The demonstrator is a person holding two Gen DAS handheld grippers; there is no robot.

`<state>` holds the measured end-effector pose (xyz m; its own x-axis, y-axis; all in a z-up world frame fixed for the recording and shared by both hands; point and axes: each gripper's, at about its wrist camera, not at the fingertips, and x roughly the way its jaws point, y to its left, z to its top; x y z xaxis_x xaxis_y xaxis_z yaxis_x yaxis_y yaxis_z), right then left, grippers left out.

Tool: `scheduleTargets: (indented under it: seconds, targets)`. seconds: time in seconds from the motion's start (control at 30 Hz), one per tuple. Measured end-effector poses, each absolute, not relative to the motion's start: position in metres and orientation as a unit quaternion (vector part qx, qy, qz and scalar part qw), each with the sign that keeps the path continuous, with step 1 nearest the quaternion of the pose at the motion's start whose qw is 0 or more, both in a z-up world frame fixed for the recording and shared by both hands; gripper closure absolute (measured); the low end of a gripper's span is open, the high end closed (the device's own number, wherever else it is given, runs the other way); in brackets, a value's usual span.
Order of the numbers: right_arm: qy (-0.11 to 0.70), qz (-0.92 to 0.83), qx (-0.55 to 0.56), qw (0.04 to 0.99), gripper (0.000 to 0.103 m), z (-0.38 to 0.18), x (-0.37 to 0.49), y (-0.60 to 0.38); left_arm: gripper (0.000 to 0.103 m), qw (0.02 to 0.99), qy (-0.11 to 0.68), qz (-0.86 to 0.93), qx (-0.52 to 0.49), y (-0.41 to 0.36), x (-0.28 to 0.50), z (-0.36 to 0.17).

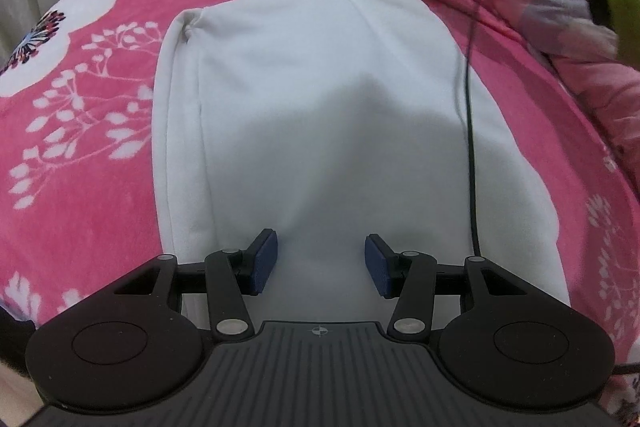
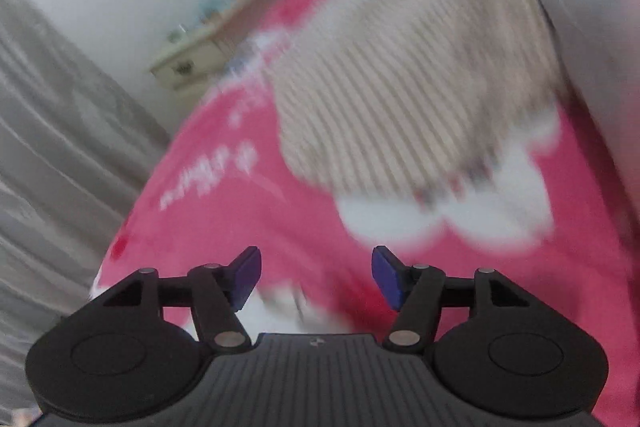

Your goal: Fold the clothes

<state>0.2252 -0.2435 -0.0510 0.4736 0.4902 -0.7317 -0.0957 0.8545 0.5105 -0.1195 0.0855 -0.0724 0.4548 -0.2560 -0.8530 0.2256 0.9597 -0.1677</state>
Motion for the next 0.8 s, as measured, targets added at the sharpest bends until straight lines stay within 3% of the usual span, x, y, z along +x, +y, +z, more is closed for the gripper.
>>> scheduleTargets:
  seconds: [0.13, 0.17, 0.2, 0.27, 0.47, 0.63, 0.8]
  targets:
    - [0.522, 0.198, 0.249, 0.792, 0.042, -0.085, 0.223, -0.250, 0.053, 0.854, 0.502, -0.139, 0.001, 0.081, -0.120, -0.073]
    - [0.524, 0.207, 0.251, 0.787, 0.051, -0.091, 0.223, -0.246, 0.053, 0.854, 0.501, -0.138, 0.004, 0.080, -0.121, -0.073]
    - [0.525, 0.215, 0.240, 0.788, 0.070, -0.094, 0.224, -0.239, 0.053, 0.855, 0.500, -0.138, 0.007, 0.079, -0.122, -0.073]
    - [0.508, 0.221, 0.211, 0.806, 0.093, -0.091, 0.224, -0.229, 0.053, 0.855, 0.500, -0.136, 0.008, 0.079, -0.122, -0.073]
    - [0.383, 0.250, 0.250, 0.853, 0.094, -0.079, 0.223, -0.246, 0.053, 0.855, 0.502, -0.132, 0.007, 0.079, -0.123, -0.073]
    - [0.393, 0.181, 0.229, 0.872, 0.094, -0.108, 0.242, -0.241, 0.053, 0.856, 0.500, -0.132, 0.016, 0.077, -0.124, -0.074]
    - [0.337, 0.123, 0.321, 0.876, 0.092, -0.103, 0.235, -0.287, 0.053, 0.856, 0.501, -0.129, 0.016, 0.076, -0.123, -0.074]
